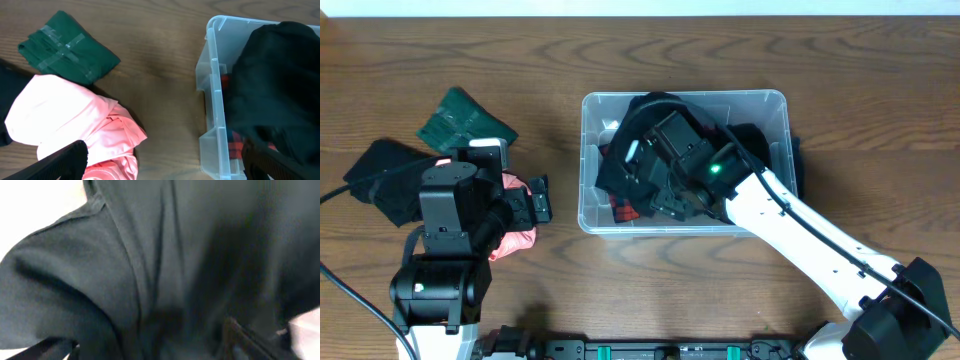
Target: Pack container
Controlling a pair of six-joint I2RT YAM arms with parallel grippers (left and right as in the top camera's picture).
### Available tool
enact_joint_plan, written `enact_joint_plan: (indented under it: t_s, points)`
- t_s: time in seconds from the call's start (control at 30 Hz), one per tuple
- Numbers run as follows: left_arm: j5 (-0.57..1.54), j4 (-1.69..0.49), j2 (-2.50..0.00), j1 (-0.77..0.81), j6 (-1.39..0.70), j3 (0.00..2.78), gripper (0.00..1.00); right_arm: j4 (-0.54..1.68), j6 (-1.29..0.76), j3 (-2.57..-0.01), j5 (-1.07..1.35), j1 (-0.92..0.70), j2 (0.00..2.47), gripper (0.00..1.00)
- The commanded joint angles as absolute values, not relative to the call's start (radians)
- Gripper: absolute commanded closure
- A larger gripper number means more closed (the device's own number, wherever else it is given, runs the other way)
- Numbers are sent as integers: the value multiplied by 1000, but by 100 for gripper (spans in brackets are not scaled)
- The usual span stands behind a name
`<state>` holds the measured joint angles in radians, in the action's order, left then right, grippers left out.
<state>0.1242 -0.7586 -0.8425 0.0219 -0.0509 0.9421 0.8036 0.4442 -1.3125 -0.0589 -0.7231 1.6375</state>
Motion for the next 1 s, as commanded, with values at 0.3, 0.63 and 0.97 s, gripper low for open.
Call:
enact_joint_plan:
  t_s: [0.3,0.63,0.97]
  points:
    - [119,-759,-842,25,-38,966,2,380,307,-1329,-197,-710,1546,60]
    - [119,-759,-842,25,-38,966,2,367,224,-1328,-179,-670,1607,87]
    - [119,-759,-842,25,-38,966,2,183,31,-1328,-83,-528,1862,99]
